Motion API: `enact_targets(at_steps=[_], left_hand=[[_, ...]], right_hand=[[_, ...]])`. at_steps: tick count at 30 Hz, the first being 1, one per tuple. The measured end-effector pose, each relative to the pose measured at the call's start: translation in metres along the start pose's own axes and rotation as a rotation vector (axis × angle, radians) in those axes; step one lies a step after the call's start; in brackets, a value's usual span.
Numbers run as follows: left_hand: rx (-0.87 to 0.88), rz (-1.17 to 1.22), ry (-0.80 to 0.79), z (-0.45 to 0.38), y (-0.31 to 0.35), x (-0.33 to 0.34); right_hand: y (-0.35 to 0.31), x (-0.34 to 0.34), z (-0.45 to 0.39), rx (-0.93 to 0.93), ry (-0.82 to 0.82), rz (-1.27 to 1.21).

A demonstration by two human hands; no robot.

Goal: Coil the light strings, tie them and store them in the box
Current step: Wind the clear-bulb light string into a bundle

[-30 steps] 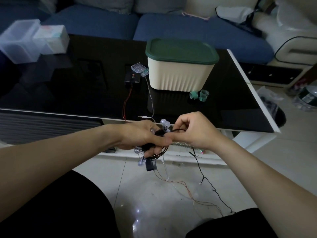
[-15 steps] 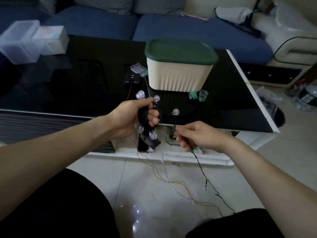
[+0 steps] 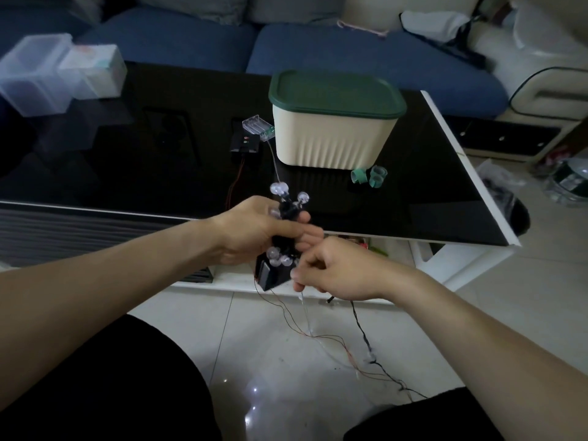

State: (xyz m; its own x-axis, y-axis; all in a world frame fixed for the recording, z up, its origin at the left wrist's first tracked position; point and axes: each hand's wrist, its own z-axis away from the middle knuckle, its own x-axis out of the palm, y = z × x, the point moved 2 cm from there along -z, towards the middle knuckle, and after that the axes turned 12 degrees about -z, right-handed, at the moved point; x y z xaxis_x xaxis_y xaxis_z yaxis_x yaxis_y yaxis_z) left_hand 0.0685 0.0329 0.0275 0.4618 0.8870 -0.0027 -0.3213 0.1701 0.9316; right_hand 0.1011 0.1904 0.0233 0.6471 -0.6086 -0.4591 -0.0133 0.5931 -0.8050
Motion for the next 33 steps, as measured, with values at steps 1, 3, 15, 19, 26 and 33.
enact_targets(at_steps=[1,3,15,19,26,33], left_hand=[[-0.006,-0.046,-0.015,0.0,-0.002,0.001],[-0.024,-0.067,-0.029,-0.001,-0.004,0.002],[-0.098,-0.248,-0.138,-0.001,-0.008,0.007],[-0.142,-0.236,-0.218,0.002,-0.009,0.008],[-0.151,-0.157,-0.098,-0.003,-0.009,0.005],[-0.2,0.085,-0.017,-0.005,-0.004,0.002]], right_hand=[[-0.002,-0.001,0.002,-0.002,-0.019,-0.003],[-0.002,-0.003,0.005,-0.011,-0.052,0.0],[-0.002,-0.011,0.006,-0.094,0.195,-0.081],[-0.002,-0.014,0.007,-0.166,0.26,-0.091],[0.002,-0.018,0.006,-0.235,0.262,-0.211],[0.001,-0.025,0.003,-0.267,0.312,-0.215]])
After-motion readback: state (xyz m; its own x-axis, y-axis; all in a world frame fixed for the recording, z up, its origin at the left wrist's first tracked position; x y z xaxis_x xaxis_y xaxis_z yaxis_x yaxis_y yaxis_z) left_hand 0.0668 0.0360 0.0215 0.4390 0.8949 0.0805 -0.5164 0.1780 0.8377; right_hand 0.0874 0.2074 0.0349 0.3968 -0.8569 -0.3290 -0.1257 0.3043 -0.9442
